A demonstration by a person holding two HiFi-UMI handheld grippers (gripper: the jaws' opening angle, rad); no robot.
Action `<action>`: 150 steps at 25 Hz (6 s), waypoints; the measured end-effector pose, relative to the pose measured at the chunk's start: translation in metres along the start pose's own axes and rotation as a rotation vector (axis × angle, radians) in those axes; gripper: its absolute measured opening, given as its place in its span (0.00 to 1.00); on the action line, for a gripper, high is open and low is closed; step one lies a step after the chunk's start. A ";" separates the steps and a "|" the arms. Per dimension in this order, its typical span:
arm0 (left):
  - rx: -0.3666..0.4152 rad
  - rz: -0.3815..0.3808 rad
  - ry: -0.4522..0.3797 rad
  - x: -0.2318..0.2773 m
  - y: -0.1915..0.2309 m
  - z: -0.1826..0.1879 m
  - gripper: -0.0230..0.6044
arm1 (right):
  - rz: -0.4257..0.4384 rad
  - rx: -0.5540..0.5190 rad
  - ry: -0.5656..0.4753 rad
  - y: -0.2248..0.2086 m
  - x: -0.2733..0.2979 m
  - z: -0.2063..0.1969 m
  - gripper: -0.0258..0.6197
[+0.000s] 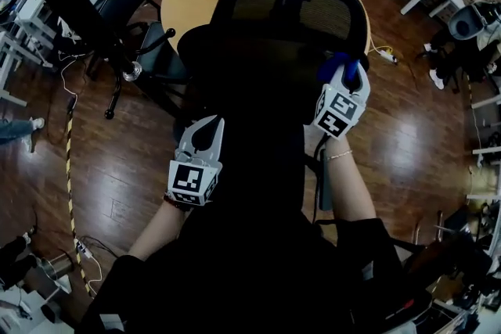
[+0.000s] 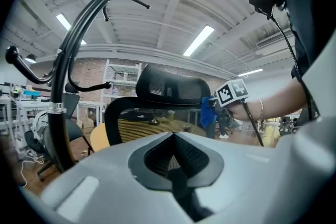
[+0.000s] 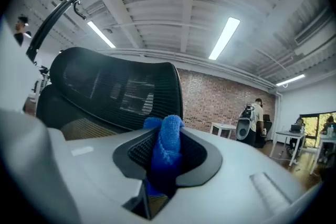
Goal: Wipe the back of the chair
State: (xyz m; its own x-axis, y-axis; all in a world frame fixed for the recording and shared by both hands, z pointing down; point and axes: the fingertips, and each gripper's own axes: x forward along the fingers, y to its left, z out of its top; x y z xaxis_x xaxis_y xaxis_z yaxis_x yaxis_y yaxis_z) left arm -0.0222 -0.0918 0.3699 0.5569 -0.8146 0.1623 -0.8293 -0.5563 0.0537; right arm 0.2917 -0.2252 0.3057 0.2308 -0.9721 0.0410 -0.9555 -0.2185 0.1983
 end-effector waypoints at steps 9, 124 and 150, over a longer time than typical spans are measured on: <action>-0.055 0.083 -0.025 -0.021 0.027 0.005 0.05 | 0.042 0.122 0.069 0.050 0.013 -0.011 0.18; -0.109 -0.063 0.240 -0.041 0.014 -0.136 0.05 | 0.612 0.139 0.077 0.158 -0.117 -0.043 0.17; -0.154 0.111 0.099 0.017 0.021 -0.123 0.05 | -0.055 -0.092 0.042 -0.027 0.022 -0.085 0.14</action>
State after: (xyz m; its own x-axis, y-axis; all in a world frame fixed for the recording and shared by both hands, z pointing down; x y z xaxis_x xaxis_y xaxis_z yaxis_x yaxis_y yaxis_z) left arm -0.0357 -0.0971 0.4953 0.4604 -0.8451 0.2716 -0.8870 -0.4258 0.1787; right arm 0.3379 -0.2334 0.3843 0.2919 -0.9540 0.0686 -0.9208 -0.2609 0.2900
